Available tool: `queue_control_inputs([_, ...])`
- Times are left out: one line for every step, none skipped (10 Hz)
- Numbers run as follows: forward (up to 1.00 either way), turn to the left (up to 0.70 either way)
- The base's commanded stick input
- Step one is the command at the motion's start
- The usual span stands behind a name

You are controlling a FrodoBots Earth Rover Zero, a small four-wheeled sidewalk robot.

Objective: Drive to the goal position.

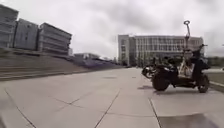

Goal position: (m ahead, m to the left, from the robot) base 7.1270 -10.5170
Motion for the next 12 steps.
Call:
queue_control_inputs([0.70,0.00])
queue_control_inputs([0.70,0.00])
queue_control_inputs([0.70,0.00])
queue_control_inputs([0.70,0.00])
queue_control_inputs([0.70,0.00])
queue_control_inputs([0.70,0.00])
queue_control_inputs([0.70,0.00])
queue_control_inputs([0.70,0.00])
queue_control_inputs([0.70,0.00])
queue_control_inputs([0.70,0.00])
queue_control_inputs([0.70,0.00])
queue_control_inputs([0.70,0.00])
